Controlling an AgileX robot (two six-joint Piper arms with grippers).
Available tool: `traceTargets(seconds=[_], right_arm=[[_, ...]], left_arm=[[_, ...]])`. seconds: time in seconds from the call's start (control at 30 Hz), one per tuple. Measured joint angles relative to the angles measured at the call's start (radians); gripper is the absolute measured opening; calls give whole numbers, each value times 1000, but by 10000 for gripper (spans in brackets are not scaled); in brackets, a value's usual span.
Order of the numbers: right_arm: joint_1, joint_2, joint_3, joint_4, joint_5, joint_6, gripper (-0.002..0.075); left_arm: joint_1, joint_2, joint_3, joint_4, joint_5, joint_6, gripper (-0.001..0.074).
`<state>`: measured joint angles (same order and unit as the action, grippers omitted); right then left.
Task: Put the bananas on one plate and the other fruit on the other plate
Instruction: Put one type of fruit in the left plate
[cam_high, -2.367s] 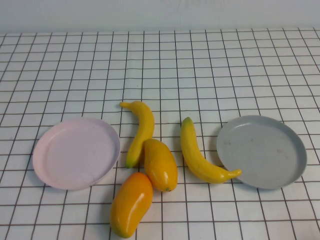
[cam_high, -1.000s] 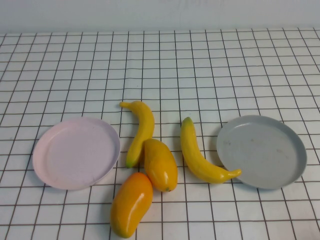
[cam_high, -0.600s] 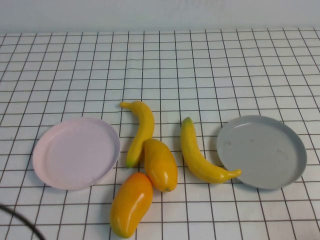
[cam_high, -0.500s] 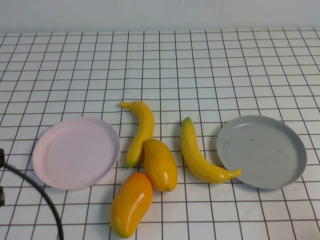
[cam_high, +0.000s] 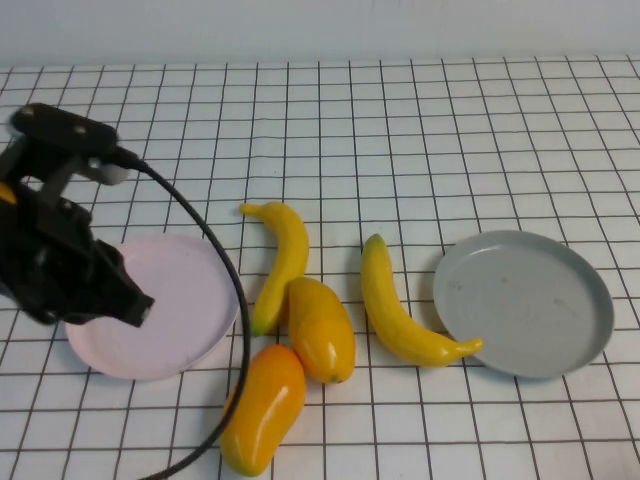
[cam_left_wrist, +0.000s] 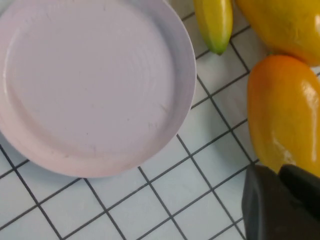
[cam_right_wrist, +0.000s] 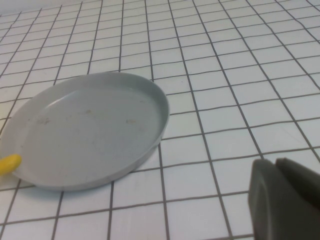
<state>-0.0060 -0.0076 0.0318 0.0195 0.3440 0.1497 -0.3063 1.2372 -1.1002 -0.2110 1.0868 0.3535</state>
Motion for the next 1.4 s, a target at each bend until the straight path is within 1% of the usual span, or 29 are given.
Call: traceTargets(seconds=[0.07,0.1,0.17,0.27,0.3,0.33,0.4,0.47,0.57,0.63,0.73,0.9,1.3,1.37,1.4], right_arm=[[0,0,0,0,0,0,-16],[0,0,0,0,0,0,-16],[0,0,0,0,0,0,-16],[0,0,0,0,0,0,-16],[0,0,0,0,0,0,-16],[0,0,0,0,0,0,-16],[0,0,0,0,0,0,-16],[0,0,0,0,0,0,-16],[0,0,0,0,0,0,-16],[0,0,0,0,0,0,-16],[0,0,0,0,0,0,-16],[0,0,0,0,0,0,-16],[0,0,0,0,0,0,-16],[0,0,0,0,0,0,-16],[0,0,0,0,0,0,-16]], left_arm=[[-40,56,-12,36,6,-5,55],[-60,86,-13,48,8,-5,99],[-92,137,-13,54,10,-5,214],[-134,220,-13,56,12,-12,468],[-151,245,-13,55,12,-20,541],[-166,268,-13,53,12,-27,594],[-198,303,-16,53,12,-43,643],[-236,330,-23,53,7,-57,656],[-305,355,-26,67,-25,-96,655],[-351,369,-28,98,-53,-140,654],[-390,393,-31,162,-82,-223,654],[-397,432,-32,226,-102,-310,654],[-398,529,-33,193,-140,-324,653],[-398,538,-33,193,-144,-326,649],[-398,542,-33,193,-144,-326,634]])
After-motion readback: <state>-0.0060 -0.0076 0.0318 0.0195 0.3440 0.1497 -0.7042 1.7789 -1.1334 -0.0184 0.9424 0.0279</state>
